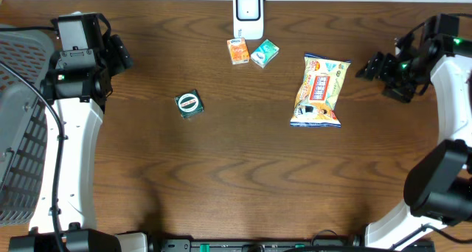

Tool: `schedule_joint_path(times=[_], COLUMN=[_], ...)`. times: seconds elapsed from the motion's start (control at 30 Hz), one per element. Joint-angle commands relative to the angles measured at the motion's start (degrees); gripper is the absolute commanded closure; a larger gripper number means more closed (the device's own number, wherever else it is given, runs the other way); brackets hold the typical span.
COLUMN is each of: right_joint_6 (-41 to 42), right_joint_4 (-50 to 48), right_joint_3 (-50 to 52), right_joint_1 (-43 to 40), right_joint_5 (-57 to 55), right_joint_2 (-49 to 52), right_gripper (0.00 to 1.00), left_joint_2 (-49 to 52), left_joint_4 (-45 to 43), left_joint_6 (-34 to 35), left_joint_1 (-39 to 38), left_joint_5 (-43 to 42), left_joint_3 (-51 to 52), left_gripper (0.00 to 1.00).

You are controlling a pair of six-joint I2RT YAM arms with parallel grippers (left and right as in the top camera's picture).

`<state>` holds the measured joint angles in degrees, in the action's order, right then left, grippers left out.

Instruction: Scan the item barcode

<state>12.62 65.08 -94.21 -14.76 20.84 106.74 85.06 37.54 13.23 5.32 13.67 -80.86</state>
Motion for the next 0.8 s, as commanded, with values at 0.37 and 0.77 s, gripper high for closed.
schedule_joint_path(times=[0.37, 0.77], right_joint_6=[0.7, 7.1], right_joint_4=[-3.1, -26.8], right_joint_3=[2.1, 17.2], right_joint_1=[5.7, 8.1], right_joint_5=[-3.8, -1.3], right_joint_2=[-0.6, 2.0], right_gripper=[0.01, 0.01], left_joint_2=[0.4, 0.4], left_joint_4=[0.2, 0.2], left_joint_6=[-0.7, -0.7], left_joint_1=[0.2, 0.2], left_joint_5=[0.5, 0.5], left_joint_3=[-0.5, -0.5], left_gripper=[0.02, 0.02])
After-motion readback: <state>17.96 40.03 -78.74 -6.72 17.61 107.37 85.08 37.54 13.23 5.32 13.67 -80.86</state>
